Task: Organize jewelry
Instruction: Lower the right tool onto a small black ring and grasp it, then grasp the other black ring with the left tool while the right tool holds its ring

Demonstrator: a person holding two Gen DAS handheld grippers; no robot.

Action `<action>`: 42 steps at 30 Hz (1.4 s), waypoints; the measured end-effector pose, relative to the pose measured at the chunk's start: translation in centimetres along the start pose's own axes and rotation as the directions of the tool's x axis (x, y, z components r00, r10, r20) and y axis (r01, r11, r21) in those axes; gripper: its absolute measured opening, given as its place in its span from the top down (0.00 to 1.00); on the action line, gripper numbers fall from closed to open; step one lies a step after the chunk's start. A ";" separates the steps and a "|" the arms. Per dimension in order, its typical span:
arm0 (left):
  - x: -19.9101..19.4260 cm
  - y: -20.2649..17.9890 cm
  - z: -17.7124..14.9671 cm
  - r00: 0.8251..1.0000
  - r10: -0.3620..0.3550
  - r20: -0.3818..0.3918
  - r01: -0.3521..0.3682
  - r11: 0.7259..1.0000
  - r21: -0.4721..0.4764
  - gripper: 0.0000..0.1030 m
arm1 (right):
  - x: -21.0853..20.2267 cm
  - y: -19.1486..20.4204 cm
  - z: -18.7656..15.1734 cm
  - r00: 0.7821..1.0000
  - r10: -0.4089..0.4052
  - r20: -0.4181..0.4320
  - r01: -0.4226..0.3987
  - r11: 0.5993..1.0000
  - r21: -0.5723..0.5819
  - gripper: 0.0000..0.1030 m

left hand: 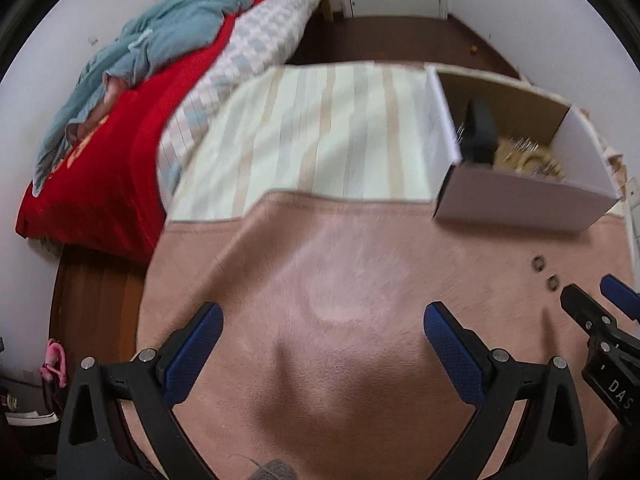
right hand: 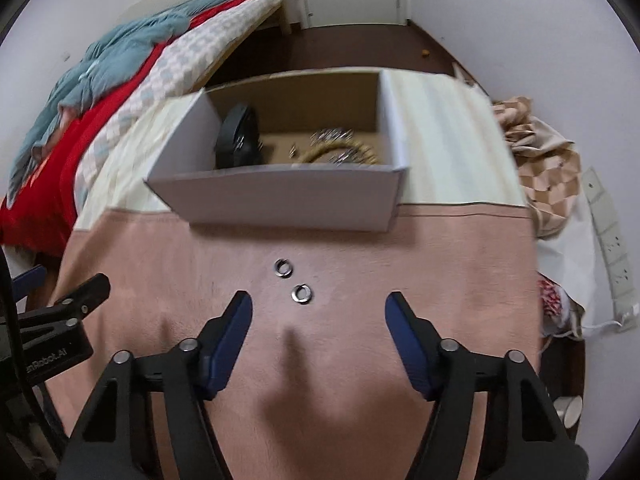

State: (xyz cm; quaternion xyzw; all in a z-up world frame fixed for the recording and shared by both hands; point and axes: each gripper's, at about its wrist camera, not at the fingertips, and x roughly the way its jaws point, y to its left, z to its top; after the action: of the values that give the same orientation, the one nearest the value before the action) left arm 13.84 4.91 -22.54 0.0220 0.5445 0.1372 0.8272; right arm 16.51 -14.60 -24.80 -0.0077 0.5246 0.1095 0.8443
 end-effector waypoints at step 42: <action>1.5 -15.6 2.4 0.963 -0.266 -0.050 0.271 0.943 0.194 0.57 | -2.2 -11.9 -1.7 0.989 -0.128 0.073 0.108 0.965 0.238 0.88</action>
State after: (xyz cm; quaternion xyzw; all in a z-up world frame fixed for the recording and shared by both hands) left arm 19.73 -9.42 -25.78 0.0288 0.5630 -0.0316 0.8253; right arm 16.39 -26.84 -24.80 0.0653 0.4948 -0.0033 0.8665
